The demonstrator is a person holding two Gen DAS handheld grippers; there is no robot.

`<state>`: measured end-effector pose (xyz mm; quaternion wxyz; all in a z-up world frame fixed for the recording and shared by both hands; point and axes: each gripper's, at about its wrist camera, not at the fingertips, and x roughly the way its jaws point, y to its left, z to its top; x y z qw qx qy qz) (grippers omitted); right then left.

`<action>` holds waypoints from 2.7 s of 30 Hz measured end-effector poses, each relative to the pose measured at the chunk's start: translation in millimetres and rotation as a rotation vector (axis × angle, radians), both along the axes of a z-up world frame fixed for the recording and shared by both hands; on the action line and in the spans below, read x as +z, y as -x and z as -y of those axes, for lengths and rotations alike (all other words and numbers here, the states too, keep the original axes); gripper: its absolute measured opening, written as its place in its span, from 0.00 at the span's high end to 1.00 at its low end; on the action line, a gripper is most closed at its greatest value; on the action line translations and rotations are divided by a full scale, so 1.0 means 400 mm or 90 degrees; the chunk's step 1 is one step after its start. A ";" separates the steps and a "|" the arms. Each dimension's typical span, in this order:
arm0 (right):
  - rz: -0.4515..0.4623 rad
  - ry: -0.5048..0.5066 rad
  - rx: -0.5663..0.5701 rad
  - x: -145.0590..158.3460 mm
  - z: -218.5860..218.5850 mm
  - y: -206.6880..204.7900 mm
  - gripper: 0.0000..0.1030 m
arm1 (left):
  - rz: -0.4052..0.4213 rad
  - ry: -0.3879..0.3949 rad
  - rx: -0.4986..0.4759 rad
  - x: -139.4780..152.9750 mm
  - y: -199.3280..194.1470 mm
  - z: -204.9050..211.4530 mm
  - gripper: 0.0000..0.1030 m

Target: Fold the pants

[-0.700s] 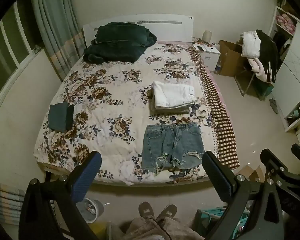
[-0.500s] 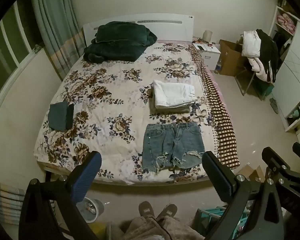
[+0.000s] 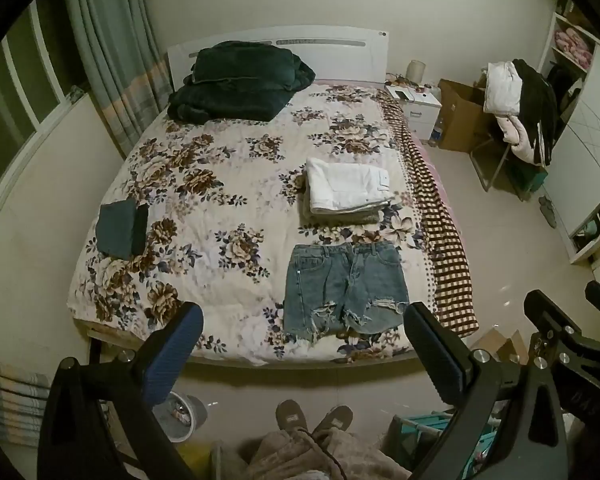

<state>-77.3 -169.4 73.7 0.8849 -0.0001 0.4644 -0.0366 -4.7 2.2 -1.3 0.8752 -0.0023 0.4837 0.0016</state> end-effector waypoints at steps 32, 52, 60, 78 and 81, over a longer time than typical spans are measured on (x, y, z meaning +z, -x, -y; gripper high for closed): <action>0.001 0.003 0.000 0.006 0.005 0.010 0.00 | 0.004 0.001 0.002 -0.007 0.018 -0.014 0.00; 0.000 0.005 0.001 0.012 0.013 0.006 0.00 | 0.004 0.002 0.002 -0.019 0.026 -0.022 0.00; 0.001 0.008 -0.001 0.006 0.048 0.020 0.00 | 0.000 0.005 -0.001 -0.020 0.063 -0.017 0.00; -0.021 -0.038 -0.059 -0.123 0.079 -0.046 0.00 | 0.006 -0.025 0.010 -0.099 -0.087 0.023 0.00; -0.027 -0.056 -0.080 -0.193 0.089 -0.103 0.00 | 0.001 -0.049 0.018 -0.171 -0.165 0.013 0.00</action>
